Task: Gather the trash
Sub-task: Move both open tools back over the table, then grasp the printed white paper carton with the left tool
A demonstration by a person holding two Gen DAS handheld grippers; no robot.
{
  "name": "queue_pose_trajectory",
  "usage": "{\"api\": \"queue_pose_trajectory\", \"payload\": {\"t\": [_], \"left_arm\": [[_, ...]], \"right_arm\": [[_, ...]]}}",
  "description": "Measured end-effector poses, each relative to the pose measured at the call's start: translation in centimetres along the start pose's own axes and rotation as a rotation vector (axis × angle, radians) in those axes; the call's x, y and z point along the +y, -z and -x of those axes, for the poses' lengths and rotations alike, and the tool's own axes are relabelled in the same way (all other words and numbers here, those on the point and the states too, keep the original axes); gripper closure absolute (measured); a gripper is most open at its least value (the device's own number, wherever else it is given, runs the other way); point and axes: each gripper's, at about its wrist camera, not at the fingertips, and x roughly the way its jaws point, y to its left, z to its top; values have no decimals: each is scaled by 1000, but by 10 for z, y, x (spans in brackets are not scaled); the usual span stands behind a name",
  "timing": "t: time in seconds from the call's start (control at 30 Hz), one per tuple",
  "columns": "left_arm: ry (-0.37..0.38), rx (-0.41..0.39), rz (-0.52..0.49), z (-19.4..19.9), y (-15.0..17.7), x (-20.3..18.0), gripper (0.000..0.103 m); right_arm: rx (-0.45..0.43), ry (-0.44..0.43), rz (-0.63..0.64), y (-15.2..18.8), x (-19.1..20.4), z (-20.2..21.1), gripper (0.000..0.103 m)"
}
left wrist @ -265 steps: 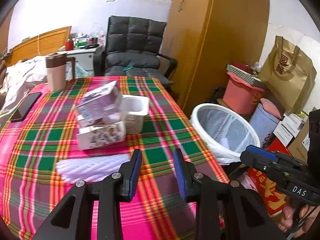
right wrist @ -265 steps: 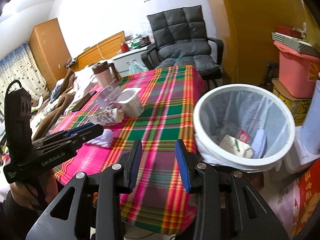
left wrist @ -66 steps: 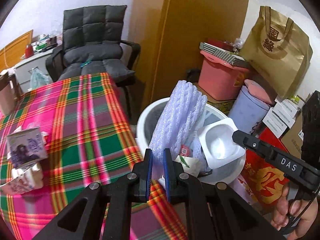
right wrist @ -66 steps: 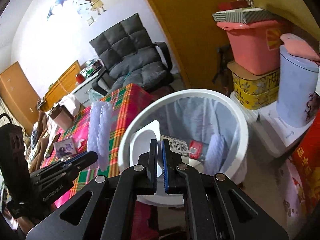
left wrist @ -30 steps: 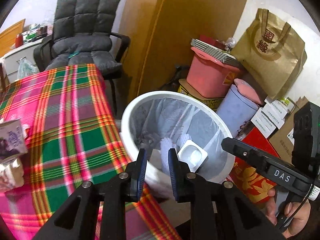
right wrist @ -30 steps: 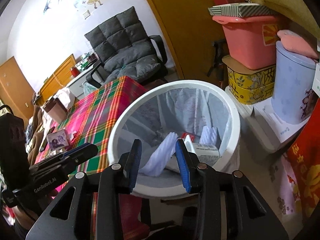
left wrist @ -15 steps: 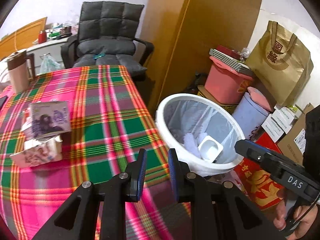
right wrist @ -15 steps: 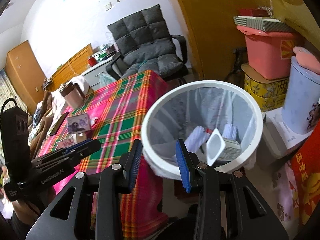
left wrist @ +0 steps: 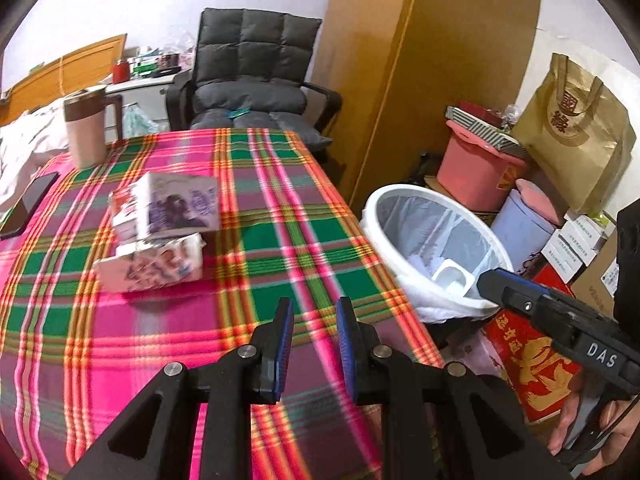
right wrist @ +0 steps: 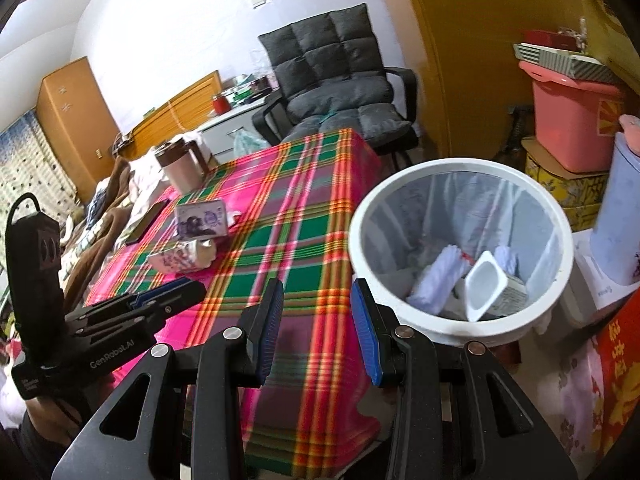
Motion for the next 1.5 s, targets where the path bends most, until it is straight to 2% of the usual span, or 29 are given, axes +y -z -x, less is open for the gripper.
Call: {"api": "queue_pose_trajectory", "payload": {"t": [0.23, 0.33, 0.43, 0.6, 0.73, 0.87, 1.17, 1.43, 1.5], "left_arm": [[-42, -12, 38, 13, 7, 28, 81], [-61, -27, 61, 19, 8, 43, 67], [-81, -36, 83, 22, 6, 57, 64], [-107, -42, 109, 21, 4, 77, 63], [-122, -59, 116, 19, -1, 90, 57], [-130, -69, 112, 13, -8, 103, 56], [-94, -53, 54, -7, -20, 125, 56], [-43, -34, -67, -11, -12, 106, 56], [-35, -30, -79, -12, -11, 104, 59]], "right_arm": [[23, -36, 42, 0, 18, -9, 65], [28, -44, 57, 0, 23, -11, 65], [31, -49, 74, -1, 29, -15, 64], [38, -61, 87, -4, 35, -20, 47], [51, -71, 89, -4, 37, -24, 47], [67, -71, 91, -3, 37, -30, 47], [98, -75, 85, -4, 35, -41, 47], [115, -88, 84, -3, 35, -47, 47], [116, -91, 86, -4, 35, -46, 47]]}}
